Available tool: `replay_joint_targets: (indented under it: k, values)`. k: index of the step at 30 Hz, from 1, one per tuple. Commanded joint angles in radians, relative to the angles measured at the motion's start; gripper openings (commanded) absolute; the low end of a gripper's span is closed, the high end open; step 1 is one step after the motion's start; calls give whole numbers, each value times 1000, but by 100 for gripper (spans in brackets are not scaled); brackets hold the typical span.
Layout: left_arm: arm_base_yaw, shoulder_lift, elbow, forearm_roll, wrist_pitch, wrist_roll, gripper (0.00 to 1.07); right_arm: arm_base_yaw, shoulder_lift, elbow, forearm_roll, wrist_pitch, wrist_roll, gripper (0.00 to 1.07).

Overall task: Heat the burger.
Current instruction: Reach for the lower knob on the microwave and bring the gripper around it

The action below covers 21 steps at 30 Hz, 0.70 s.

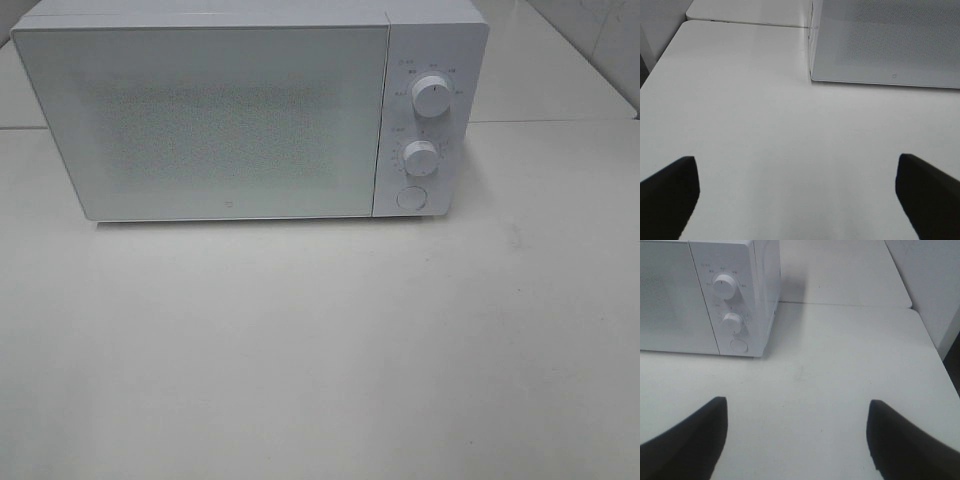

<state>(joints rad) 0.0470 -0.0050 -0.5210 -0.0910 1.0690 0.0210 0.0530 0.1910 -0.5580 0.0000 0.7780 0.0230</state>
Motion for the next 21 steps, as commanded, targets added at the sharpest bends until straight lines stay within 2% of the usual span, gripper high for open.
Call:
replay_joint_targets:
  k: [1,4,6,12,14,21]
  values:
    - [4,-22,3,0,2,-1,100,-6,80,-6,0,-123,-11,76]
    - [4,-22,3,0,2,-1,100,-6,95,-6,0,-142,-11,76]
    - [4,-22,3,0,2,-1,100,-6,176,-6,0,-219,-11,76]
    - [4,-22,3,0,2,-1,100,-6,261,-6,0,-288,-11,76]
    - [4,-22,3,0,2,-1,100,-6,347,-6,0,-373,-3,76]
    - [4,-22,3,0,2,-1,100,-6,474,-6,0,-504,-3,76]
